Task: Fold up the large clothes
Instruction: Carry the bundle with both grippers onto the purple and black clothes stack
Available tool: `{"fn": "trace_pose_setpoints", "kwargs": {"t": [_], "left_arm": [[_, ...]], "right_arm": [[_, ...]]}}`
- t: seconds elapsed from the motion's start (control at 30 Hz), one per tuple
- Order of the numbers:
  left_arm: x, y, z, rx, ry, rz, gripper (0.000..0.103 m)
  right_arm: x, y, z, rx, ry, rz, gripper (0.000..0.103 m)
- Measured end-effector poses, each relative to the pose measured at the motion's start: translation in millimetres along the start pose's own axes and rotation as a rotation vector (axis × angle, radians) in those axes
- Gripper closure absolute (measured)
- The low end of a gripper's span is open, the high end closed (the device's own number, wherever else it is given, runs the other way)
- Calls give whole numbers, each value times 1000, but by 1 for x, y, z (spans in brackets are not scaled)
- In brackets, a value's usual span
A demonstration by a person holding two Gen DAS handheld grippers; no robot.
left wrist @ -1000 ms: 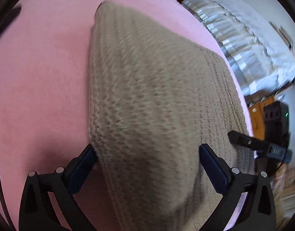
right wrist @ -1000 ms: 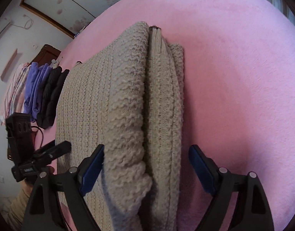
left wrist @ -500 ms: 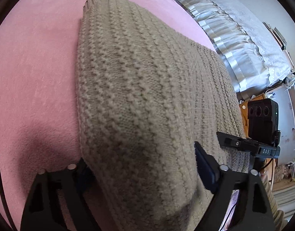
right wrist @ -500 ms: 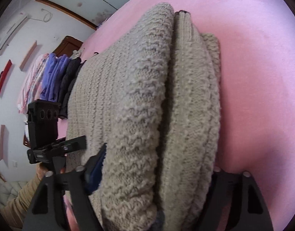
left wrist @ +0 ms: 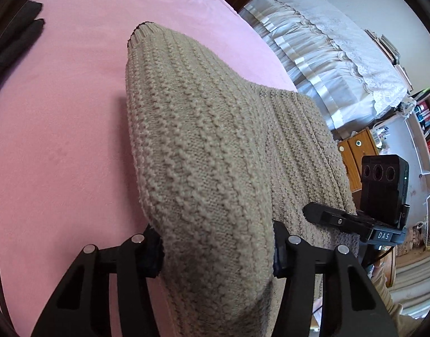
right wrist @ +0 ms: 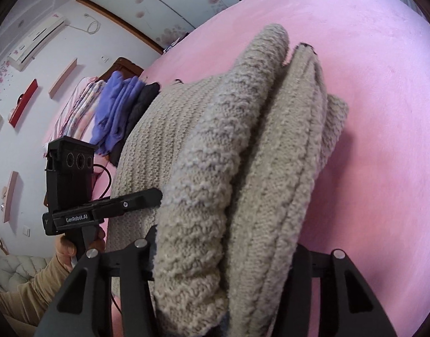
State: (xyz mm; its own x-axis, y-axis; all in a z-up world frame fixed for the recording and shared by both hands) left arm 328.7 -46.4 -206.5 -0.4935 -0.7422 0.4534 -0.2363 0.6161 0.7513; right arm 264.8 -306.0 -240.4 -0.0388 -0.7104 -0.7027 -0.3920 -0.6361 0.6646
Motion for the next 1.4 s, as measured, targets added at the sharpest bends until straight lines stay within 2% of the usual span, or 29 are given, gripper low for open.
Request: {"fn": "trace_pose_setpoints", "kwargs": {"t": [0.17, 0.3, 0.43, 0.53, 0.7, 0.77, 0.93, 1.03, 1.13, 1.27, 1.33, 1.4], "left_arm": [[17, 76, 40, 19, -19, -33, 50], [21, 146, 63, 66, -36, -86, 50], [4, 207, 72, 122, -34, -137, 50], [-16, 256, 67, 174, -26, -187, 50], [-70, 323, 29, 229, -28, -265, 50], [-104, 344, 1, 240, -25, -288, 49], [-183, 376, -79, 244, -31, -341, 49], [-231, 394, -130, 239, -34, -372, 49], [-278, 410, -163, 220, -38, -394, 49], [-340, 406, -208, 186, -44, -400, 48], [-361, 388, -225, 166, -38, -393, 48], [-391, 361, -227, 136, -2, -375, 47]], "right_arm": [[-52, 22, 66, 3, 9, -54, 52], [-99, 29, 106, 3, 41, -88, 52], [-152, 26, 123, -8, 99, -119, 52], [-199, 17, 120, -22, 144, -147, 52], [-284, -19, 84, -34, 220, -206, 52], [-313, -41, 63, -37, 245, -227, 52], [-381, -108, -10, -34, 288, -265, 52], [-408, -142, -54, -31, 283, -289, 52], [-432, -179, -97, -18, 252, -314, 52], [-451, -227, -142, 1, 197, -325, 52], [-449, -247, -156, 6, 183, -311, 52], [-446, -276, -169, -1, 163, -282, 52]]}}
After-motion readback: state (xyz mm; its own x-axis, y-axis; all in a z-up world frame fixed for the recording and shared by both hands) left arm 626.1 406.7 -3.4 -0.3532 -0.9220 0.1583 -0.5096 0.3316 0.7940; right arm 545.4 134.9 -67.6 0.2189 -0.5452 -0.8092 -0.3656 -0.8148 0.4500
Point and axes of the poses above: each gripper's, at about its wrist camera, not at the fingertips, and y roughly against the way its jaws point, x to its right, z to its underside, the point moved 2 cm from there along -y, roughly the way its jaws point, and after that the axes turned 12 degrees about -y, right-handed, at the moved point
